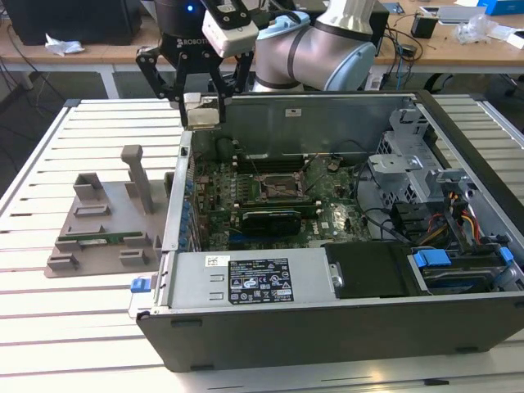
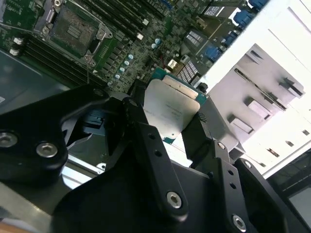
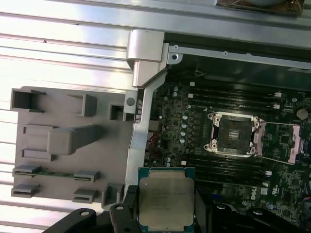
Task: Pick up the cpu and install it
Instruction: 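Pick up the cpu and move it towards the insertion slot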
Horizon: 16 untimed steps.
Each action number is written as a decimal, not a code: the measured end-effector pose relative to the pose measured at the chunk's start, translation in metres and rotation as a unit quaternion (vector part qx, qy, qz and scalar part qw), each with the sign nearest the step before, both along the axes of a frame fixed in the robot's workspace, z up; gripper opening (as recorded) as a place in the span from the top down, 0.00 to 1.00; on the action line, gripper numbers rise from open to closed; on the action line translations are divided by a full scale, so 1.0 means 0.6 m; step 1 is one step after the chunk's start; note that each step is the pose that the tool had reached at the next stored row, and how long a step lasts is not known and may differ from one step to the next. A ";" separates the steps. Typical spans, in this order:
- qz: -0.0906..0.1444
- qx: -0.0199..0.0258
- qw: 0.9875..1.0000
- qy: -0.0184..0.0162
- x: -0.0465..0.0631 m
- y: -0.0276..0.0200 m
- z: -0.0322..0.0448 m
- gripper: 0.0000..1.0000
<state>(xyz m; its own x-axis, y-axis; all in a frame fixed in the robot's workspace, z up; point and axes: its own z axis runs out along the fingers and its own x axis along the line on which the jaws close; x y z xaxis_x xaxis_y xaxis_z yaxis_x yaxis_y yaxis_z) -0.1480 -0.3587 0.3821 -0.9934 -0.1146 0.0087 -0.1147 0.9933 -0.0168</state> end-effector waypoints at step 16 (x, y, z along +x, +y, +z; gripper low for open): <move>0.000 0.000 1.000 0.000 0.037 0.0029 -0.003 0.45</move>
